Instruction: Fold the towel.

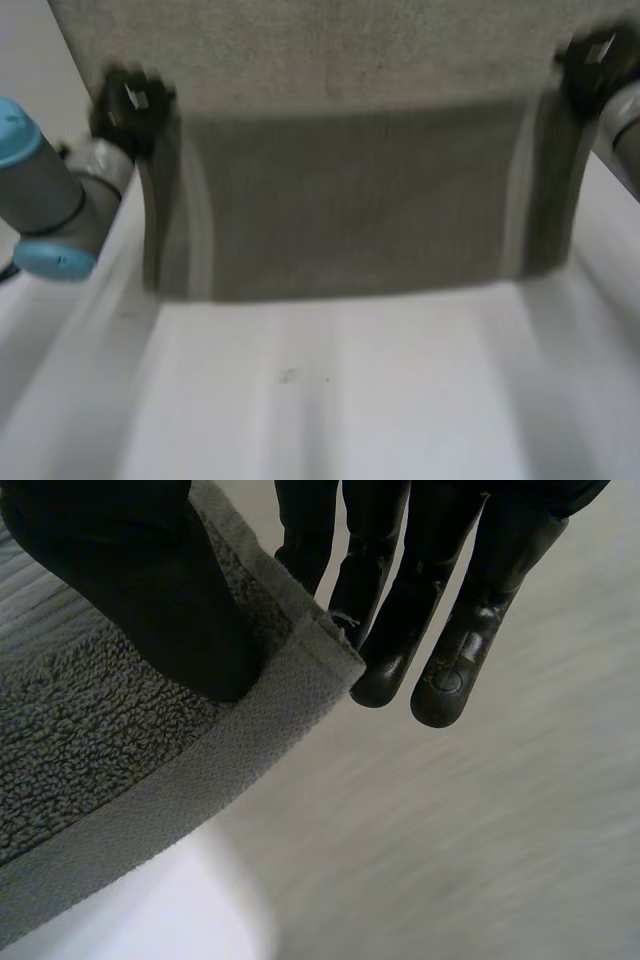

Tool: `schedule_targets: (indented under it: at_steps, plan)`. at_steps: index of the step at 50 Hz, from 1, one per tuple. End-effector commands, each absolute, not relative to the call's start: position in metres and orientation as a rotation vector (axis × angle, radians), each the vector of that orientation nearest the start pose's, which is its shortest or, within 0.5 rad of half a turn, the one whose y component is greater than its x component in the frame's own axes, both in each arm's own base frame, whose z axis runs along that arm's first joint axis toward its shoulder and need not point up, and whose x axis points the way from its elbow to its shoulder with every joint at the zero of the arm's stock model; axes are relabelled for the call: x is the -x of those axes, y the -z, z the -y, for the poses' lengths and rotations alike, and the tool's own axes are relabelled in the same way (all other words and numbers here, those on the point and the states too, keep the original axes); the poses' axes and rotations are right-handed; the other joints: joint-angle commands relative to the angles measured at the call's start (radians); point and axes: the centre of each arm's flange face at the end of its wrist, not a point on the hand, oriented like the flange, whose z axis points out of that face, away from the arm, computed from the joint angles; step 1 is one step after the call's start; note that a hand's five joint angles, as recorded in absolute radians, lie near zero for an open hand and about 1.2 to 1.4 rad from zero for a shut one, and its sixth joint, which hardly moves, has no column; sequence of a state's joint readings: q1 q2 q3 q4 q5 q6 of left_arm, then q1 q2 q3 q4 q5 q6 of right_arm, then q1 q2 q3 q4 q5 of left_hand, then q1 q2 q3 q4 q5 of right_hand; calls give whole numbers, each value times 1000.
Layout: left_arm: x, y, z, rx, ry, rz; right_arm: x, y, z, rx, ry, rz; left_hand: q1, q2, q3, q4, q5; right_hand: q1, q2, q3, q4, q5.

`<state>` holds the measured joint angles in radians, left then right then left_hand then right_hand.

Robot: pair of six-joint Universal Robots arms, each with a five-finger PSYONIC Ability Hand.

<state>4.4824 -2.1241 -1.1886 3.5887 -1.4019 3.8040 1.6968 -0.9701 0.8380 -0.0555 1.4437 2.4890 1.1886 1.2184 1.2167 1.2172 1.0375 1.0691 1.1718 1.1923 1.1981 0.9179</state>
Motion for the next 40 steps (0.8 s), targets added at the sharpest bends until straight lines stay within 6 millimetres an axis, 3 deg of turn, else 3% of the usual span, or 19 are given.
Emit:
schedule_targets:
  at_steps: [1, 4, 8, 9, 11, 12, 14, 15, 17, 18, 19, 20, 22, 23, 25, 30, 37, 39, 40]
  plan:
    - [239, -364, 397, -565, 2731, -1115, -191, -400, 417, 564, 3032, -1445, 208, 178, 180, 179, 184, 327, 224, 204, 198, 304]
    - [238, -360, 394, -558, 2753, -1192, -191, -390, 415, 603, 2977, -1516, 208, 178, 180, 179, 184, 327, 224, 204, 198, 304]
    - [237, -326, 394, -635, 2706, -1392, -199, -354, 412, 757, 2756, -1700, 208, 178, 180, 179, 184, 327, 224, 204, 198, 304]
    - [237, -326, 394, -636, 2706, -1393, -199, -354, 412, 757, 2755, -1700, 208, 178, 180, 179, 184, 327, 224, 204, 198, 304]
    - [239, -301, 391, -717, 2665, -1495, -202, -328, 410, 828, 2623, -1800, 208, 178, 180, 179, 184, 327, 224, 204, 198, 304]
    - [239, -301, 391, -718, 2665, -1496, -202, -328, 410, 829, 2623, -1801, 208, 178, 180, 179, 184, 327, 224, 204, 198, 304]
    - [239, -271, 386, -772, 2602, -1620, -203, -294, 409, 873, 2503, -1912, 208, 178, 180, 179, 184, 327, 224, 204, 198, 304]
    - [239, -271, 386, -772, 2602, -1621, -203, -294, 409, 873, 2502, -1913, 208, 178, 180, 179, 184, 327, 224, 204, 198, 304]
    - [237, -238, 380, -800, 2514, -1766, -202, -260, 405, 934, 2369, -2045, 208, 178, 180, 179, 184, 327, 224, 204, 198, 304]
    - [237, -238, 380, -800, 2514, -1766, -202, -260, 405, 934, 2368, -2046, 208, 178, 180, 179, 184, 327, 224, 204, 198, 304]
    - [234, -222, 376, -812, 2458, -1847, -201, -241, 400, 981, 2279, -2122, 208, 178, 180, 179, 184, 327, 224, 204, 198, 304]
    - [234, -222, 376, -812, 2457, -1848, -200, -226, 395, 1034, 2195, -2189, 208, 178, 180, 179, 184, 327, 224, 204, 198, 304]
    - [231, -192, 365, -847, 2333, -2010, -200, -214, 390, 1080, 2123, -2242, 208, 178, 180, 179, 184, 327, 224, 204, 198, 304]
    - [231, -192, 364, -847, 2333, -2011, -200, -214, 390, 1081, 2122, -2242, 208, 178, 180, 179, 184, 327, 224, 204, 198, 304]
    - [228, -171, 350, -875, 2222, -2139, -197, -198, 379, 1154, 2001, -2329, 208, 178, 180, 179, 184, 327, 224, 204, 198, 304]
    - [223, -159, 325, -902, 2089, -2277, -194, -197, 363, 1182, 1898, -2383, 208, 178, 180, 179, 184, 327, 224, 204, 198, 304]
    - [215, -173, 285, -920, 2015, -2350, -188, -211, 322, 1274, 1705, -2433, 208, 178, 180, 179, 184, 327, 224, 204, 198, 304]
    - [209, -188, 263, -937, 1982, -2346, -174, -208, 303, 1379, 1548, -2474, 208, 178, 180, 179, 184, 327, 224, 204, 198, 304]
    - [209, -189, 263, -937, 1982, -2346, -174, -208, 303, 1380, 1547, -2474, 208, 178, 180, 179, 184, 327, 224, 204, 198, 304]
